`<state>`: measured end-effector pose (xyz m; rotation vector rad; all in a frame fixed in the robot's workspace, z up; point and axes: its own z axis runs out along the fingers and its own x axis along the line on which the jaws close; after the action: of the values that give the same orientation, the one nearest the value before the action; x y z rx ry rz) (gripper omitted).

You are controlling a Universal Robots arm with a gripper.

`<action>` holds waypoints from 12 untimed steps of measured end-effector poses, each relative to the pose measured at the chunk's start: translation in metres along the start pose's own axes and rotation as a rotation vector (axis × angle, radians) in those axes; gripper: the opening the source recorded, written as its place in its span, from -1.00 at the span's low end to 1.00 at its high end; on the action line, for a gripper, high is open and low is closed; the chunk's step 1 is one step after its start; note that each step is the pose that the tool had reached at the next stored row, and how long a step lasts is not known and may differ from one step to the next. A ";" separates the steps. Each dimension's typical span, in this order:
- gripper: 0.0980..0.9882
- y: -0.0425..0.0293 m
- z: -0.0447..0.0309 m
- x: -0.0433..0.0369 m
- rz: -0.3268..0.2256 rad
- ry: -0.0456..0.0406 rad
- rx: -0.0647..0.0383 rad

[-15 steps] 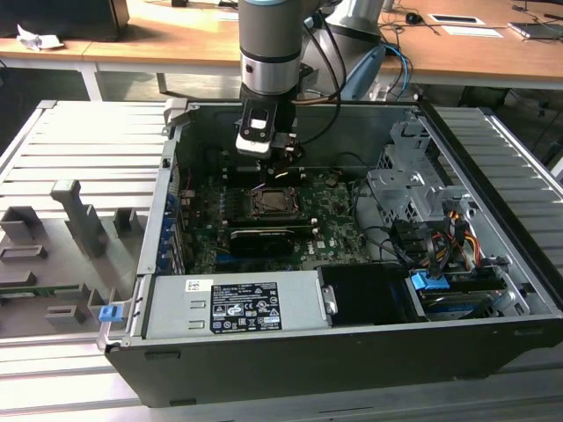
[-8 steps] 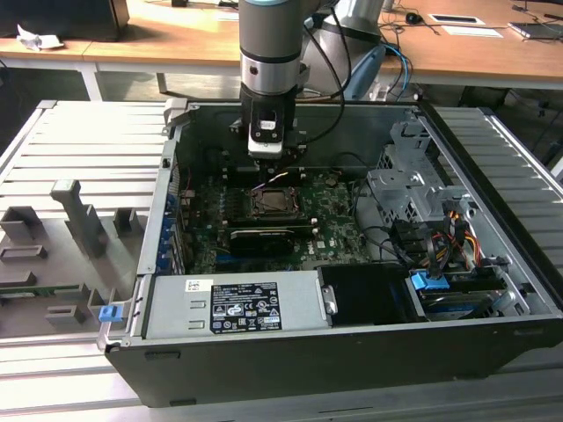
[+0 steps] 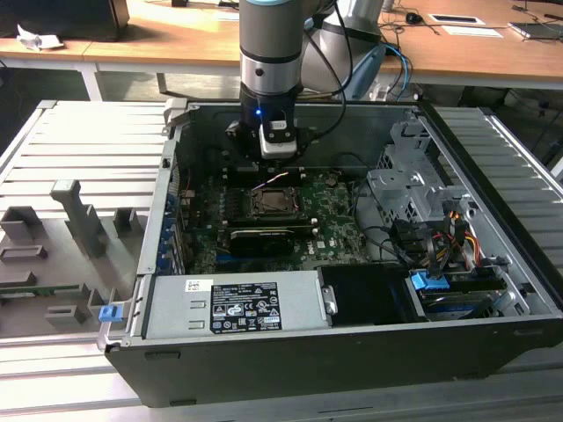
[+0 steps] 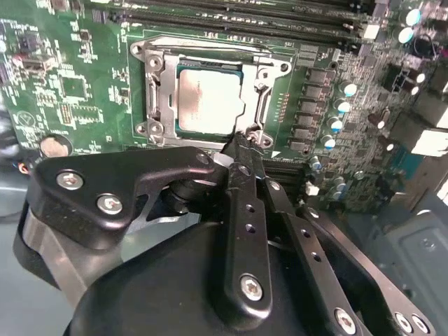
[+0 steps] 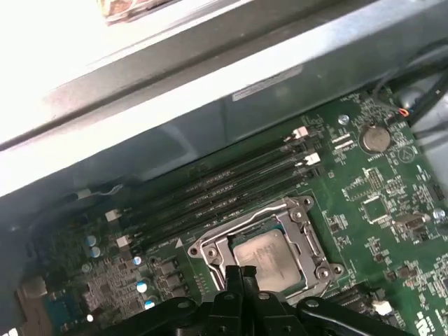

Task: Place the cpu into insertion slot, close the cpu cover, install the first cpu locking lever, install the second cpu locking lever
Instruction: 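Install the first cpu locking lever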

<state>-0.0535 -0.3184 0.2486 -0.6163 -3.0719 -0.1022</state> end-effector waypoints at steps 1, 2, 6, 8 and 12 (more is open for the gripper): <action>-0.98 0.0000 0.0000 0.0001 -0.018 0.0011 0.000; -0.98 -0.0001 0.0000 0.0002 -0.028 0.0017 0.001; -0.98 -0.0002 0.0000 0.0004 -0.089 0.0056 0.002; -0.98 -0.0002 0.0000 0.0005 -0.121 0.0076 0.002; -0.98 -0.0003 0.0000 0.0006 -0.179 0.0112 0.004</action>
<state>-0.0542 -0.3184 0.2487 -0.3380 -3.1090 -0.1006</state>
